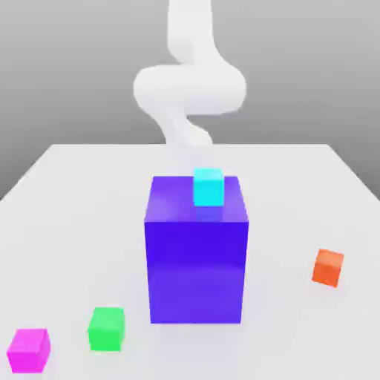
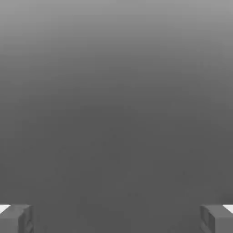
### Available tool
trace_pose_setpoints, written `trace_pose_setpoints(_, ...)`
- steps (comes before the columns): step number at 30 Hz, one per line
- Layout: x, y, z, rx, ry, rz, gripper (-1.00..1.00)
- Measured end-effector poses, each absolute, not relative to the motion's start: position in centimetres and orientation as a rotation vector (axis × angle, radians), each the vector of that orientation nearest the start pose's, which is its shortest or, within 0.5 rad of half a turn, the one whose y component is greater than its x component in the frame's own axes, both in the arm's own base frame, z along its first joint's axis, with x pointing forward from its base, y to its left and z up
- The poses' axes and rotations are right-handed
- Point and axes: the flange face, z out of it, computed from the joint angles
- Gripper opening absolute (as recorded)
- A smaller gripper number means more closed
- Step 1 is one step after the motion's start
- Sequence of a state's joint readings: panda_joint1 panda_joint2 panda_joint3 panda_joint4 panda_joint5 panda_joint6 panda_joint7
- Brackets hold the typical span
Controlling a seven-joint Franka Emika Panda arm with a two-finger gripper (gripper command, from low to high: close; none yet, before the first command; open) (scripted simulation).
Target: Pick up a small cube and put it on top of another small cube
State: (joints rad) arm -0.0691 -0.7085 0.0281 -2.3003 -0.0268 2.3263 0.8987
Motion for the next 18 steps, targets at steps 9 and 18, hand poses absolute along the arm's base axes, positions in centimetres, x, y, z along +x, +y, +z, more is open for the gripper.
trace_pose_setpoints(9,47.1,-8.7,54.7,-2.265,1.857,-0.743,0.00)
trace_pose_setpoints(18,49.8,-18.2,39.4,-1.911,2.410,-0.457,0.00)
